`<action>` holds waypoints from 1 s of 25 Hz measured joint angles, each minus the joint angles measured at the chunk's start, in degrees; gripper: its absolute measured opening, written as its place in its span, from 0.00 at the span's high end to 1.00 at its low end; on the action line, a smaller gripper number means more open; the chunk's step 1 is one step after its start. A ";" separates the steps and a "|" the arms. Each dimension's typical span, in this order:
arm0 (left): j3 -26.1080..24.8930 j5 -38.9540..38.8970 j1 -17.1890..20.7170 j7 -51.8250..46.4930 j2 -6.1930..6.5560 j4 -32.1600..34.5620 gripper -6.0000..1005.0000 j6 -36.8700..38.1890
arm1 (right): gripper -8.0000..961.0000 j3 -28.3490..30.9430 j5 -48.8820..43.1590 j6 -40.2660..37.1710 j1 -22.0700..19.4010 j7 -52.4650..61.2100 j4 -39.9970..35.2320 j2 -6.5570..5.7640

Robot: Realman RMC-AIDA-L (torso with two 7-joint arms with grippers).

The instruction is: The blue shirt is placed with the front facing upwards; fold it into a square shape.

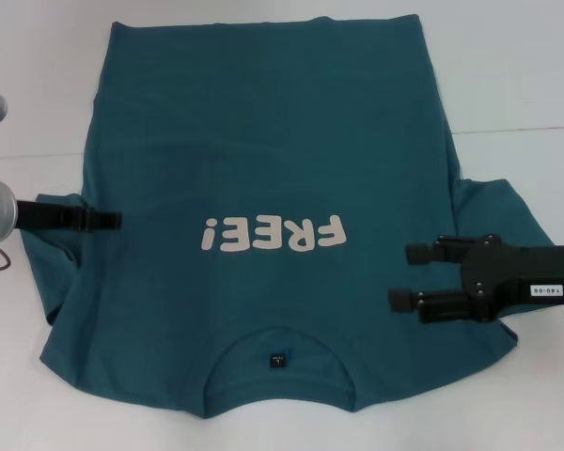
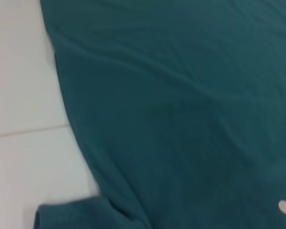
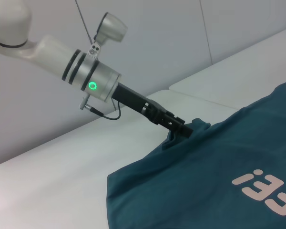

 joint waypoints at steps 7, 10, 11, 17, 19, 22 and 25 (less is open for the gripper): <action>0.95 4.19 2.28 -10.04 -2.32 -10.21 0.21 4.28 | 0.06 0.00 0.00 0.01 0.00 0.00 -0.20 0.00; 4.23 14.00 2.32 -23.88 -2.38 -13.39 0.21 6.74 | 0.06 0.10 0.00 -0.21 0.00 0.00 -0.26 -0.01; 4.74 15.52 2.09 -25.72 -2.38 -13.60 0.21 7.27 | 0.06 0.24 0.00 -0.38 0.00 0.00 -0.28 -0.04; 5.76 23.01 -0.20 -33.03 -2.45 -12.99 0.21 10.03 | 0.06 0.79 0.17 -1.38 0.11 0.00 -0.32 -0.05; 5.75 23.33 -0.38 -33.23 -2.50 -12.82 0.21 9.65 | 0.06 0.79 0.50 -1.44 0.23 0.00 -0.32 0.01; 5.77 23.34 -0.70 -33.35 -2.67 -12.42 0.21 9.03 | 0.06 0.75 1.15 -1.59 0.23 0.00 -0.32 -0.04; 5.79 23.06 -1.47 -33.39 -2.78 -10.61 0.22 7.78 | 0.06 0.73 1.47 -1.87 0.07 0.00 -0.32 -0.17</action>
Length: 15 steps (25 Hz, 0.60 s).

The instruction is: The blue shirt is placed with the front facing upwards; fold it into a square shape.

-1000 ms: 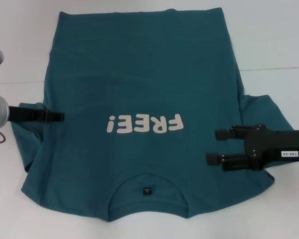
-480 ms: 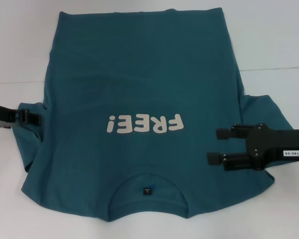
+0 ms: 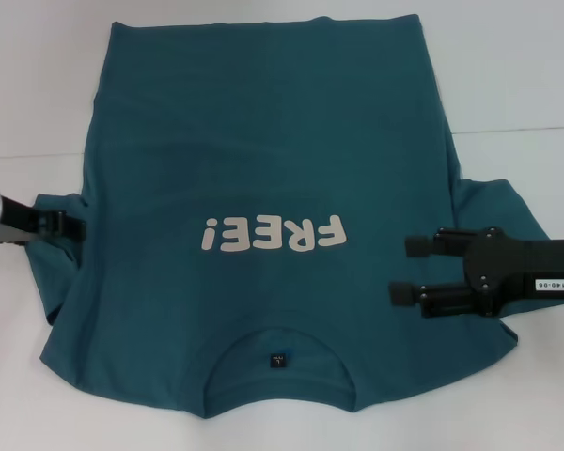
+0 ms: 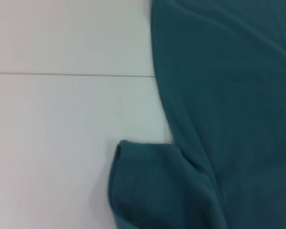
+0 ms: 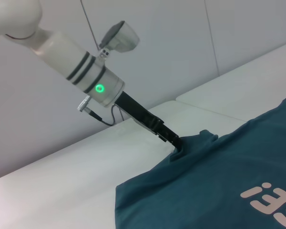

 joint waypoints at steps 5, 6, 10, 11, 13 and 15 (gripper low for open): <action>0.05 0.14 -1.43 0.22 -0.01 3.60 0.22 -2.35 | 0.06 0.05 0.02 -0.23 -0.28 0.00 0.02 -0.02; 0.08 0.23 -1.53 0.22 -0.01 3.93 0.22 -2.64 | 0.06 0.05 0.03 -0.23 -0.31 0.00 0.03 -0.02; 0.20 0.42 -1.88 0.26 0.19 5.91 0.22 -4.52 | 0.06 0.06 0.02 -0.23 -0.33 -0.01 0.05 -0.01; 0.25 0.50 -1.92 0.28 0.24 6.20 0.22 -4.80 | 0.06 0.06 0.02 -0.23 -0.33 -0.03 0.05 0.00; 0.31 0.72 -1.95 0.32 0.29 6.50 0.22 -5.08 | 0.06 0.06 0.02 -0.23 -0.34 -0.04 0.05 0.00; 0.39 1.53 -1.96 0.34 0.32 6.77 0.22 -5.56 | 0.06 0.06 0.02 -0.23 -0.35 -0.05 0.06 0.04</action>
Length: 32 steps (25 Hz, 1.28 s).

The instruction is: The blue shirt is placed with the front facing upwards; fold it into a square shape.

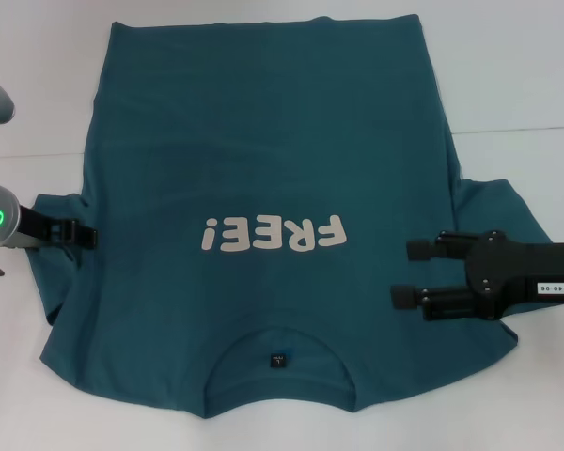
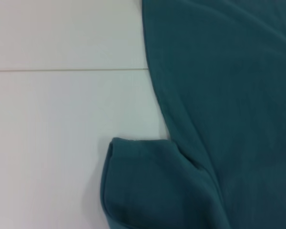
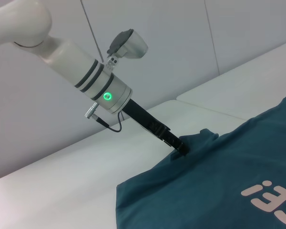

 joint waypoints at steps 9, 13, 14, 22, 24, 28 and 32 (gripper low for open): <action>0.01 1.59 0.51 -0.09 -0.06 0.05 0.22 -0.93 | 0.06 -0.03 0.00 -0.01 -0.07 -0.03 0.00 0.05; 0.03 1.94 0.51 -0.11 -0.14 0.06 0.22 -1.28 | 0.06 0.00 0.00 -0.05 -0.08 -0.04 0.00 0.11; 0.05 1.96 0.51 -0.09 -0.16 0.07 0.22 -1.29 | 0.06 0.00 -0.01 -0.05 -0.08 -0.04 0.00 0.12; 1.08 1.99 0.43 -0.04 -0.21 0.82 0.23 -1.31 | 0.06 -0.03 -0.01 -0.15 -0.02 -0.04 -0.01 0.14; 1.44 1.99 0.35 -0.04 -0.23 0.87 0.24 -1.42 | 0.06 -0.01 -0.01 -0.17 -0.01 -0.04 -0.01 0.14; 1.52 1.98 -0.22 -0.03 -0.26 1.82 0.28 -2.07 | 0.06 -0.04 -0.01 -0.19 0.05 -0.04 0.00 0.14; 1.75 1.97 -0.42 -0.03 -0.08 2.66 0.31 -2.18 | 0.06 -0.03 -0.01 -0.56 0.11 -0.04 -0.01 0.14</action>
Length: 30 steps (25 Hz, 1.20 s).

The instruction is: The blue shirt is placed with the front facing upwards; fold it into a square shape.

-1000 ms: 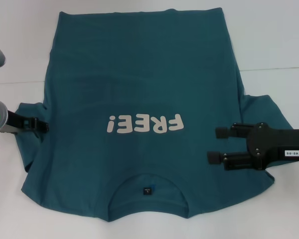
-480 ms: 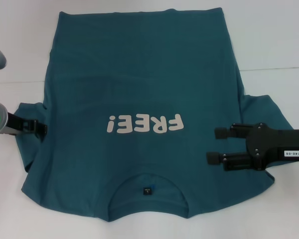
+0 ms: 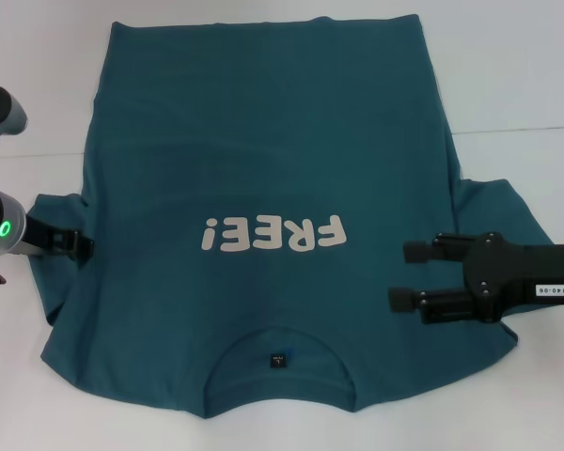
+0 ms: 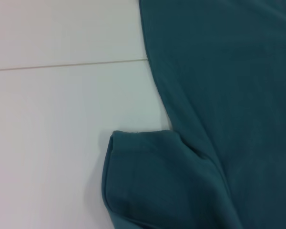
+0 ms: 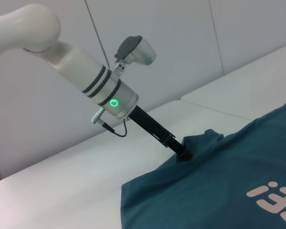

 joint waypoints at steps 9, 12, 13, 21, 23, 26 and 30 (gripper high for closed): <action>0.44 -0.01 -0.43 0.67 0.48 1.75 0.38 -0.34 | 0.06 0.06 0.00 -0.35 0.08 0.00 0.00 0.00; 0.33 -0.02 -1.53 1.48 1.47 4.51 0.40 -0.28 | 0.06 0.05 0.00 -0.35 0.14 0.00 0.00 -0.01; 0.34 -0.02 -1.77 1.53 1.70 4.98 0.41 -0.37 | 0.06 0.04 0.00 -0.35 0.16 0.00 0.00 0.00; 0.48 -0.01 -1.85 2.99 1.55 4.28 0.76 -0.24 | 0.06 0.02 0.06 -0.41 0.29 0.14 0.00 -0.01; 0.69 -0.01 -1.55 3.08 1.25 3.02 0.83 -0.01 | 0.06 0.02 0.07 -0.41 0.34 0.16 0.00 -0.01; 0.93 -0.01 -1.32 3.10 1.20 2.20 0.87 0.74 | 0.06 0.02 0.24 -0.41 0.35 0.27 -0.03 -0.01; 0.98 0.00 -0.17 3.10 1.22 -1.42 0.93 3.73 | 0.06 0.02 1.01 -0.47 0.12 0.45 -0.15 -0.03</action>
